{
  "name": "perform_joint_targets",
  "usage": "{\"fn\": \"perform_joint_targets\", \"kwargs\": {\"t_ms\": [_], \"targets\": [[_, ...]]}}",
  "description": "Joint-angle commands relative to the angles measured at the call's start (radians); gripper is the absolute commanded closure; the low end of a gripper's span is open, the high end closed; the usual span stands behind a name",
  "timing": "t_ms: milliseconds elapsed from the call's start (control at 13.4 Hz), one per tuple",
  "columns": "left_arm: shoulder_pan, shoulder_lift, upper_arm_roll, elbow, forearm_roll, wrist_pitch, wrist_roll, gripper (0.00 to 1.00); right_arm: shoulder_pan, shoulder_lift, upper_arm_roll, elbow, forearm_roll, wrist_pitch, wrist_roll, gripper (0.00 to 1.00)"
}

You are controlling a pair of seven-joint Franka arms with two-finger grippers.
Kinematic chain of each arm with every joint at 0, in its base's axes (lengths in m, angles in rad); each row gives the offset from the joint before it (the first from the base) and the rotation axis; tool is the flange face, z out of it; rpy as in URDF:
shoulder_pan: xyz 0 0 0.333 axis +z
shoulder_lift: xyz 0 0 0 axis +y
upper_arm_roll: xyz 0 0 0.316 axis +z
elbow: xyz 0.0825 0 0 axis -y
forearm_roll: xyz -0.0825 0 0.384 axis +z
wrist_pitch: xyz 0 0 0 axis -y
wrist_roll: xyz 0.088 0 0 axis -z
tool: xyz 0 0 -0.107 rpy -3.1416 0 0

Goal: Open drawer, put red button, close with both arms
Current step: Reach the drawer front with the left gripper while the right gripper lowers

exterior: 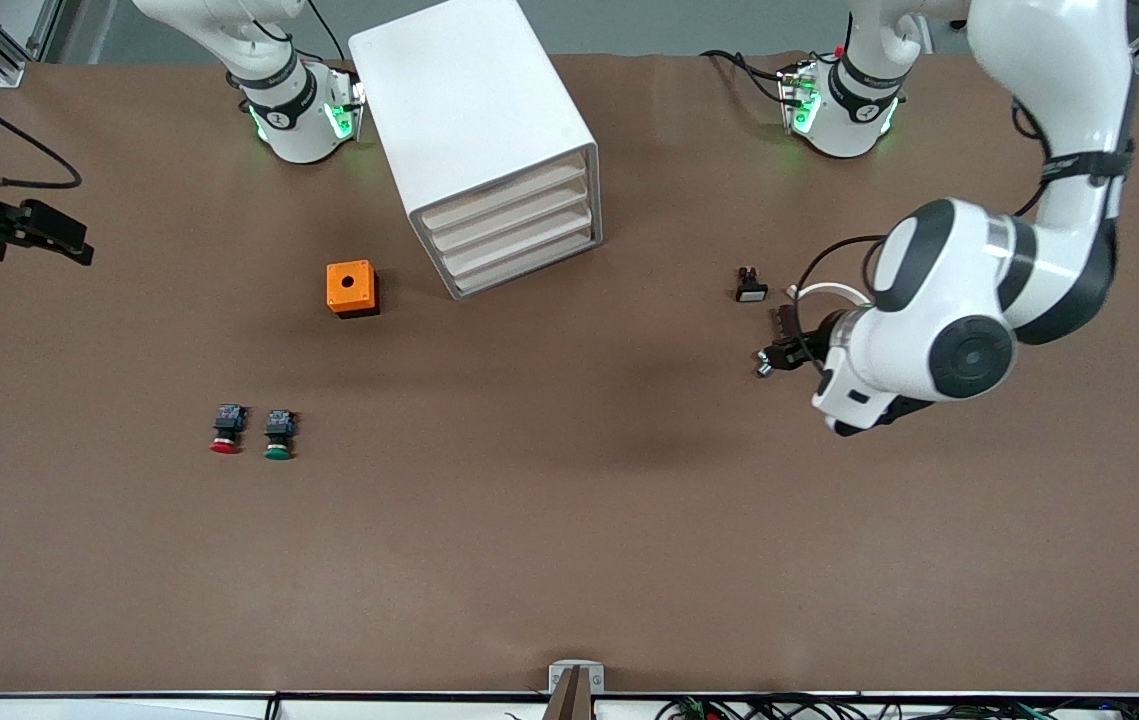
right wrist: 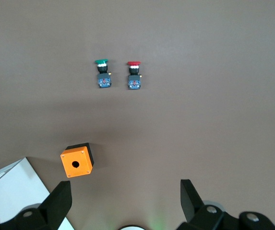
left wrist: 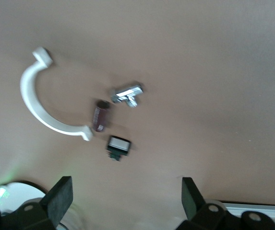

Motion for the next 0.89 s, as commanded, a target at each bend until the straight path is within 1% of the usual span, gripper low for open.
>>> {"fn": "perform_joint_targets", "kwargs": {"t_ms": [0,74,223,298,372,446,669,818], "targets": [[-0.074,0.070,0.006,0.032,-0.044,0.033,-0.153,0.00,-0.024,0.119,0.012,0.026,-0.019,-0.002,-0.010,0.00],[-0.102,0.087,0.006,0.032,-0.049,0.056,-0.230,0.00,-0.019,0.179,0.012,0.028,-0.021,0.006,-0.010,0.00],[-0.155,0.136,0.006,0.049,-0.077,0.068,-0.362,0.00,-0.015,0.253,0.012,0.026,-0.019,0.055,-0.007,0.00],[-0.174,0.156,0.006,0.055,-0.102,0.070,-0.429,0.00,-0.012,0.321,0.012,0.033,-0.018,0.069,-0.007,0.00],[-0.194,0.170,0.006,0.058,-0.136,0.068,-0.520,0.00,-0.021,0.365,0.012,0.057,-0.016,0.084,-0.008,0.00],[-0.197,0.176,0.008,0.058,-0.144,0.070,-0.575,0.00,-0.019,0.400,0.012,0.056,-0.018,0.134,-0.008,0.00],[-0.185,0.176,0.008,0.058,-0.175,0.068,-0.602,0.00,-0.050,0.489,0.012,0.033,-0.019,0.309,-0.010,0.00],[-0.185,0.178,0.009,0.050,-0.196,0.062,-0.619,0.00,-0.055,0.521,0.011,0.025,-0.019,0.375,-0.013,0.00]]}}
